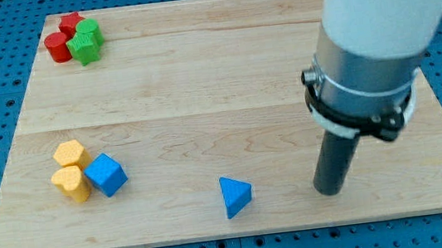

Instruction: Move the blue triangle right to the yellow hexagon

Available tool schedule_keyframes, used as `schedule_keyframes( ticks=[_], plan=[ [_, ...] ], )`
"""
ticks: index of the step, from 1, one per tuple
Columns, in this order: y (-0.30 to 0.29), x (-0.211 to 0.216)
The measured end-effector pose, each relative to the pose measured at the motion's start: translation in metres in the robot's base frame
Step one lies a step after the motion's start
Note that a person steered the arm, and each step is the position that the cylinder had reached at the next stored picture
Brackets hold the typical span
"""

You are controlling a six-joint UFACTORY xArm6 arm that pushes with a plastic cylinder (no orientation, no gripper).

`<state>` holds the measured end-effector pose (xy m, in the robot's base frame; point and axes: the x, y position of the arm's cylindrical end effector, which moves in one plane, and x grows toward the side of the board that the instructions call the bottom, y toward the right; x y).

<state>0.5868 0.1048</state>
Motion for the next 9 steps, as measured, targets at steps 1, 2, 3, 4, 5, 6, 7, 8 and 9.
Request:
schedule_keyframes(
  ticks=[1, 2, 3, 4, 5, 6, 7, 8, 9],
  plan=[
    [-0.071, 0.001],
    [-0.125, -0.002],
    [-0.148, -0.023],
    [-0.171, -0.047],
    [-0.222, -0.062],
    [-0.257, -0.073],
    [-0.230, -0.083],
    [-0.164, -0.094],
    [-0.151, -0.102]
  ],
)
